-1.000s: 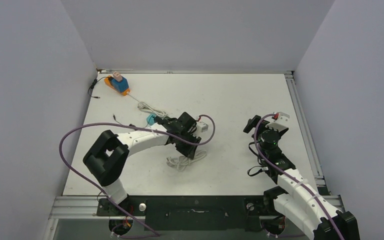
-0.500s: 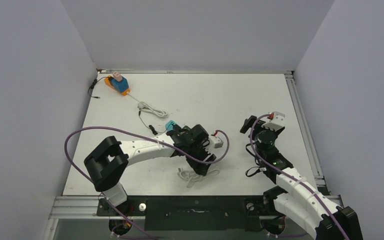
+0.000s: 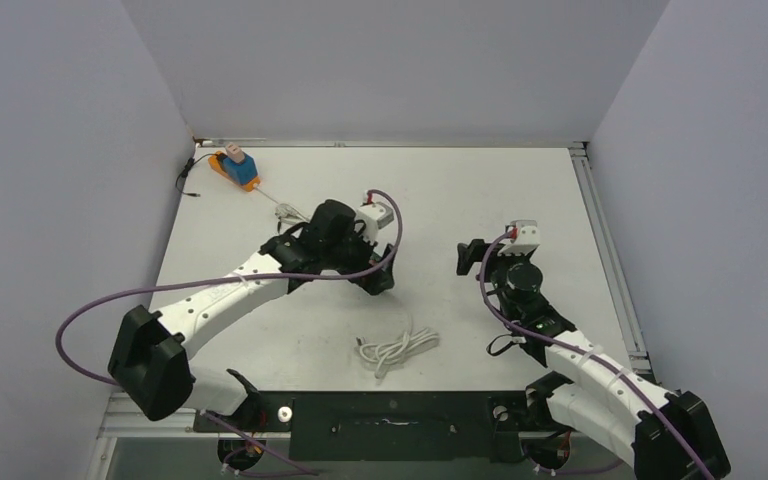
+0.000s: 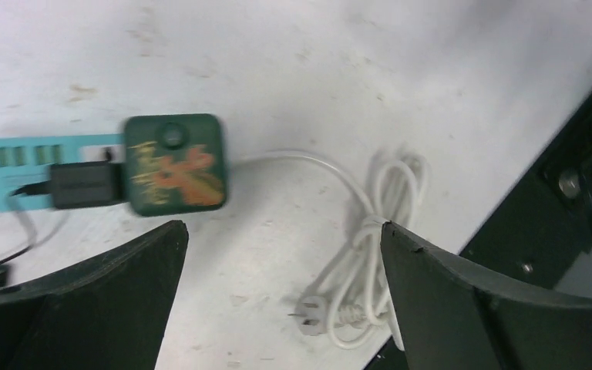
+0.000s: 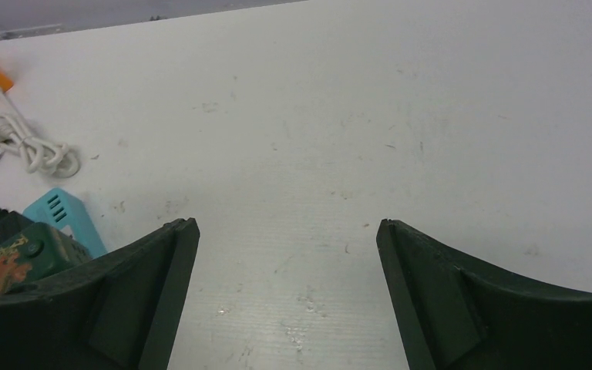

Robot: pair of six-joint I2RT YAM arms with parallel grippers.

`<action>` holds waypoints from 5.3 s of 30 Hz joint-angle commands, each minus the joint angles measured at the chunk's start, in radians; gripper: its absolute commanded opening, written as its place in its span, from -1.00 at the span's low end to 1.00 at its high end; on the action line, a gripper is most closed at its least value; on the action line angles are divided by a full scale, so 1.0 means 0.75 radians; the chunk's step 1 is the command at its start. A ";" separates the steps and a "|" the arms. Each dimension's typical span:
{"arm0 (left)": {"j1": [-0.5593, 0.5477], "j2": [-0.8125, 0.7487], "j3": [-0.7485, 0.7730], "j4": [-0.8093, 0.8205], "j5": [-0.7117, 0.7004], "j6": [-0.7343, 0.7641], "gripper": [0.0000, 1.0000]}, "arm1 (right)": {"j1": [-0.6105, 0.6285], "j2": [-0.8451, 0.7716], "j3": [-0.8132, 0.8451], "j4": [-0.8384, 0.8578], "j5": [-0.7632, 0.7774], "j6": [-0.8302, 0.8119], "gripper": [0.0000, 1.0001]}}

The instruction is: Pull the plug off the socket

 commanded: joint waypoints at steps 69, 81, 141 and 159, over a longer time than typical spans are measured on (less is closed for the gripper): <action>0.591 0.203 0.055 0.126 0.216 -0.391 0.95 | 0.509 1.175 0.672 0.219 -0.364 -0.354 0.42; 0.592 0.195 0.049 0.129 0.196 -0.392 0.95 | 0.530 1.165 0.651 0.212 -0.373 -0.328 -0.38; 0.396 0.436 0.025 0.262 0.400 -0.534 0.10 | 0.514 0.697 0.260 0.211 -0.277 -0.181 0.74; 0.372 0.469 0.028 0.268 0.415 -0.542 -0.08 | 0.575 0.720 0.290 0.175 -0.189 -0.217 0.62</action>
